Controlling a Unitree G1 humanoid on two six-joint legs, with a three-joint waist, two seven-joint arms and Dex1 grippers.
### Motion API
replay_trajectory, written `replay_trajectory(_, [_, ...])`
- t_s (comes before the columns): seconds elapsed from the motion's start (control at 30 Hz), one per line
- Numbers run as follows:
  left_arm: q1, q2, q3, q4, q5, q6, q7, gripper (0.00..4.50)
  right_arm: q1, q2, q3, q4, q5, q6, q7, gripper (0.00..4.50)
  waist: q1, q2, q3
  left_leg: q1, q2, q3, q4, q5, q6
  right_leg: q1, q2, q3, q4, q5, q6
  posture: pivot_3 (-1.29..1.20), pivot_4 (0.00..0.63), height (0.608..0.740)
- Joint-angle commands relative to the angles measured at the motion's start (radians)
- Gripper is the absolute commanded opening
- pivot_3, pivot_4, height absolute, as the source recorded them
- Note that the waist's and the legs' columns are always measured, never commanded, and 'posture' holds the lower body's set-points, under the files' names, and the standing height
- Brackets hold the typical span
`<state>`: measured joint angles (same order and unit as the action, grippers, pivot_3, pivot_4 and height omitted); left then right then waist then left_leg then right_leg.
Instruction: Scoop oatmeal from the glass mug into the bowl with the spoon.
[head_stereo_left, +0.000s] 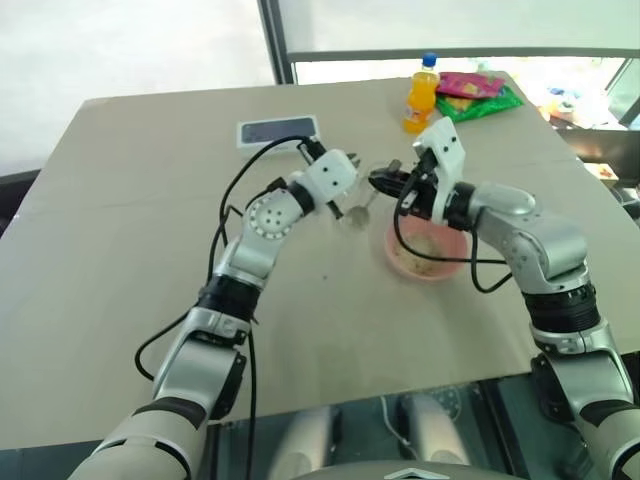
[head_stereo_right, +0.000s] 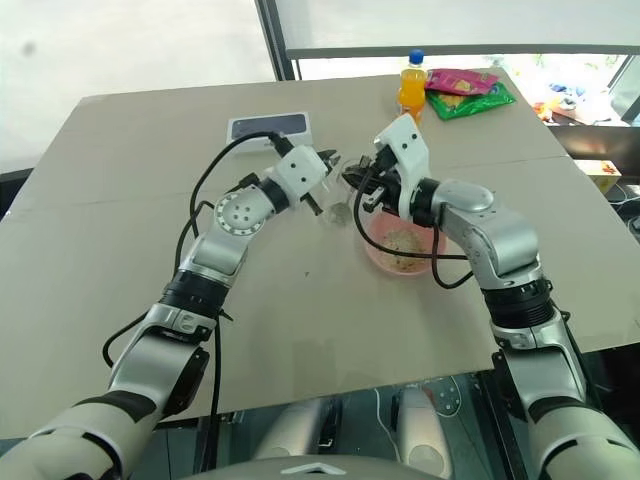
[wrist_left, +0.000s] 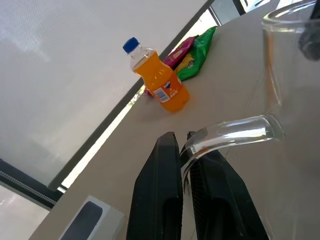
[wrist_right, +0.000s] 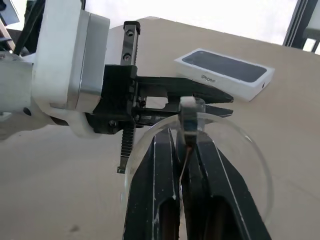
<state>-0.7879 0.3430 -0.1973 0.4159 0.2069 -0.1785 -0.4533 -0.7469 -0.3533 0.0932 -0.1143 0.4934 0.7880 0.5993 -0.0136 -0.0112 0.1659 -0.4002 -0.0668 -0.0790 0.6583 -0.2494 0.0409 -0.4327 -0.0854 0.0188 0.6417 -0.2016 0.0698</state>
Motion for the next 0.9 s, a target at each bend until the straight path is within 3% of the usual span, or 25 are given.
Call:
replay_trajectory(0.03, [-0.063, -0.009, 0.043, -0.046, -0.021, -0.031, 0.04, 0.07, 0.015, 0.066, -0.053, -0.031, 0.082, 0.109, -0.054, 0.0, 0.0, 0.0, 0.0, 0.0, 0.0, 0.0, 0.0, 0.0, 0.0, 0.0, 0.0, 0.0, 0.0, 0.0, 0.0, 0.0, 0.15, 0.74])
replay_trajectory(0.23, [-0.036, -0.019, 0.045, -0.06, -0.027, -0.014, 0.045, 0.07, 0.0, 0.238, -0.279, 0.024, 0.203, 0.278, -0.262, 0.0, 0.0, 0.0, 0.0, 0.0, 0.0, 0.0, 0.0, 0.0, 0.0, -0.001, 0.0, 0.0, 0.001, 0.0, 0.0, 0.0, 0.15, 0.74])
replay_trajectory(0.37, [-0.014, -0.022, 0.052, -0.057, -0.038, -0.003, 0.045, 0.07, -0.054, 0.295, -0.447, 0.078, 0.312, 0.351, -0.362, 0.0, 0.0, 0.0, 0.0, 0.0, 0.0, 0.0, 0.0, 0.0, 0.0, 0.0, 0.0, 0.0, 0.001, 0.0, 0.0, 0.0, 0.15, 0.74])
replay_trajectory(0.63, [0.023, -0.023, 0.062, -0.054, -0.036, 0.009, 0.047, 0.07, -0.15, 0.277, -0.668, 0.124, 0.533, 0.49, -0.515, 0.0, -0.001, 0.0, 0.0, 0.0, 0.0, 0.0, 0.0, 0.0, 0.0, -0.001, 0.0, 0.0, 0.001, 0.0, 0.0, 0.0, 0.15, 0.74])
replay_trajectory(0.9, [0.094, -0.028, 0.068, -0.085, -0.042, -0.003, 0.047, 0.07, -0.182, 0.243, -0.809, 0.166, 0.746, 0.519, -0.706, 0.0, -0.002, 0.0, 0.0, 0.0, 0.0, 0.001, 0.0, -0.001, 0.002, -0.002, 0.0, 0.002, 0.002, 0.0, 0.0, 0.0, 0.15, 0.74])
